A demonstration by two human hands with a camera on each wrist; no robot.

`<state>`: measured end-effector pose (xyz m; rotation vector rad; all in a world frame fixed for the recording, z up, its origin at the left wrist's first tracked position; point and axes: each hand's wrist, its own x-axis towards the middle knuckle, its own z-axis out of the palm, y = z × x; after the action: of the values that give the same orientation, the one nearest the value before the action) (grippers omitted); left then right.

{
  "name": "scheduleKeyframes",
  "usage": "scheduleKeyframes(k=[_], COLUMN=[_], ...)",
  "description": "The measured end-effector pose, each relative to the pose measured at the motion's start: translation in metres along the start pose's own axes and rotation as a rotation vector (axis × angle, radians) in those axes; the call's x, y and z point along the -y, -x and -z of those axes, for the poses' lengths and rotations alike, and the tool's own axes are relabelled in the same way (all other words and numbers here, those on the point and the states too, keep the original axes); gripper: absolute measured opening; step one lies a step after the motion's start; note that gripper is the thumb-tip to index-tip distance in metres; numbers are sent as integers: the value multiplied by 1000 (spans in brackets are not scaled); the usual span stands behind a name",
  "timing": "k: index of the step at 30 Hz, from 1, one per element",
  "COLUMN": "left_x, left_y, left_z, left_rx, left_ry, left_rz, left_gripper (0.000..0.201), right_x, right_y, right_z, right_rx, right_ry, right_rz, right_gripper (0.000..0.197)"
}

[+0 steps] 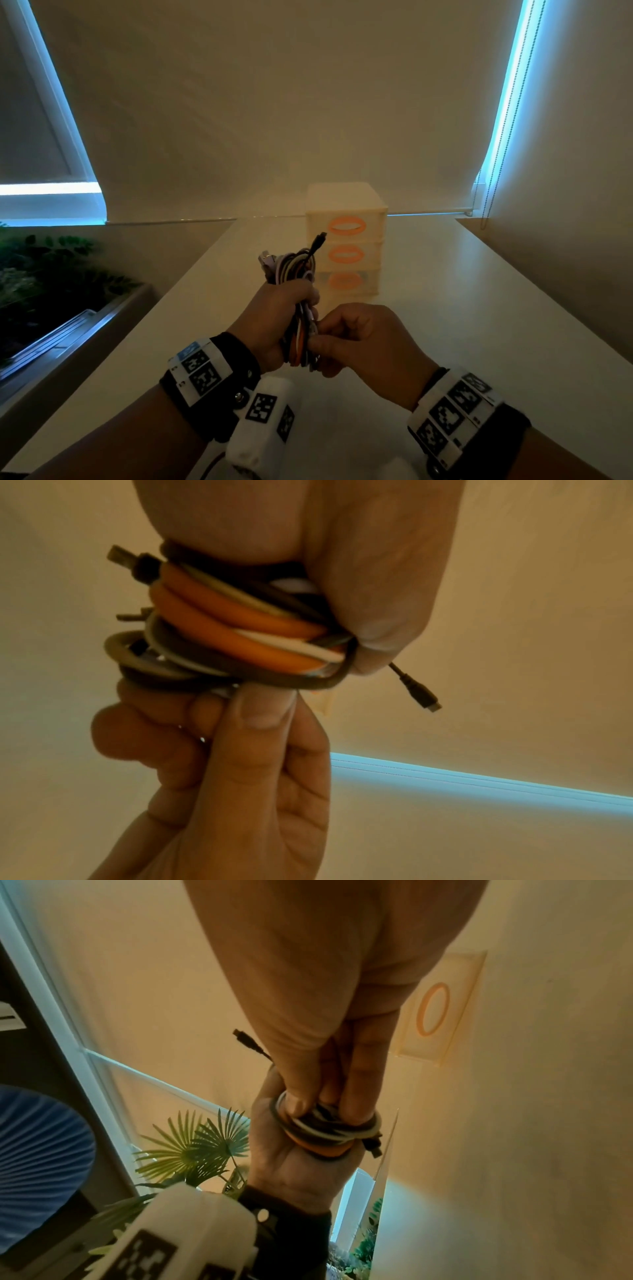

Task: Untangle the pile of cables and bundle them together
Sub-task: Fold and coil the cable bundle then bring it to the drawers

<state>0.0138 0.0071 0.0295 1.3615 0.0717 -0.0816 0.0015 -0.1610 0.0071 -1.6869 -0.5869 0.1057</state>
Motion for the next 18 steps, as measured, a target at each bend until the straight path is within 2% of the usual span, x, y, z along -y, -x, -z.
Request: scheduleKeyframes(k=[3, 5, 9, 11, 14, 18], left_x=[-3, -5, -4, -2, 1, 3], left_y=[-2, -3, -9, -11, -14, -20], left_z=[4, 8, 22, 25, 25, 21], left_rx=[-38, -53, -99, -112, -117, -104], left_ry=[-1, -31, -93, -118, -156, -203], left_rz=[-11, -10, 57, 99, 148, 176], left_gripper=[24, 28, 24, 17, 14, 11], right_x=[2, 4, -5, -13, -22, -32], right_y=[-4, -8, -26, -38, -55, -72], right_z=[0, 3, 13, 15, 15, 13], right_rx=[17, -25, -214, -283, -378, -435], right_ry=[7, -68, -455, -608, -720, -741], right_rz=[-29, -104, -353, -424, -469, -507], right_gripper=[11, 12, 19, 22, 25, 25])
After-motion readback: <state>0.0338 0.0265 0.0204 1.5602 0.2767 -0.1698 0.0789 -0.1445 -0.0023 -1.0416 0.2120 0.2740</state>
